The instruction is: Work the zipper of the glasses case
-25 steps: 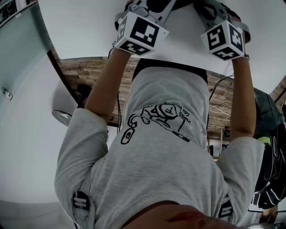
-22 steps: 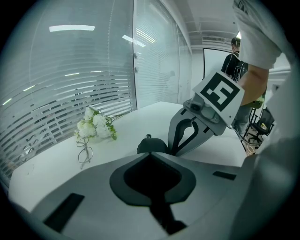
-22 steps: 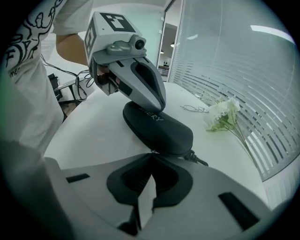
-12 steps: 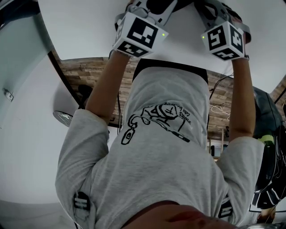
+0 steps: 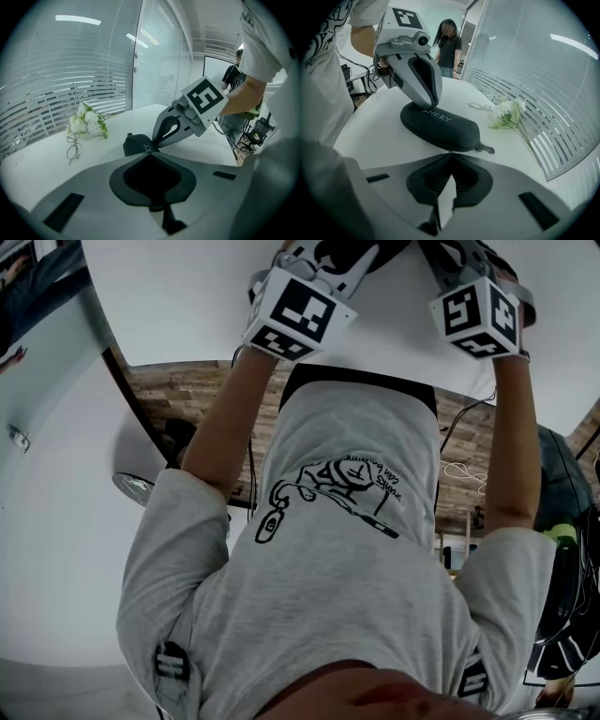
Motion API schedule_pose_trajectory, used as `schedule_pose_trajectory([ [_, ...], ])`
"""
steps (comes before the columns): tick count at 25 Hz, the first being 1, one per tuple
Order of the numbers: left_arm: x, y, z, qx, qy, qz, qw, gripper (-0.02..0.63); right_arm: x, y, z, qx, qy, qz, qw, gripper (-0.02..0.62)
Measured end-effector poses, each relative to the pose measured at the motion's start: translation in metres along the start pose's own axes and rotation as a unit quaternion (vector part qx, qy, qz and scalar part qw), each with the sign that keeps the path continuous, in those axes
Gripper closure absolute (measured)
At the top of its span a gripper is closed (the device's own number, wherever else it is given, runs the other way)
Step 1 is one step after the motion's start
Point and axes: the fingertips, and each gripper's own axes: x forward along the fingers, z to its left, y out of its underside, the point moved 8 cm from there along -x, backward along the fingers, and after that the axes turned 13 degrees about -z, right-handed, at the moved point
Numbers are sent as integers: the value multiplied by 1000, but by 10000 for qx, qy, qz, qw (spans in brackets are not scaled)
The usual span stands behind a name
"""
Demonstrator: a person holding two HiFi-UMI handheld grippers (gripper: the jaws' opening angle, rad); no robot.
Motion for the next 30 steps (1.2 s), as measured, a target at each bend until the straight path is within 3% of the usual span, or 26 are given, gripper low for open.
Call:
schedule_pose_trajectory([
  [30, 16, 1, 0, 74, 7, 24, 10000, 584, 2, 0, 31, 421, -291, -149, 9986, 591],
])
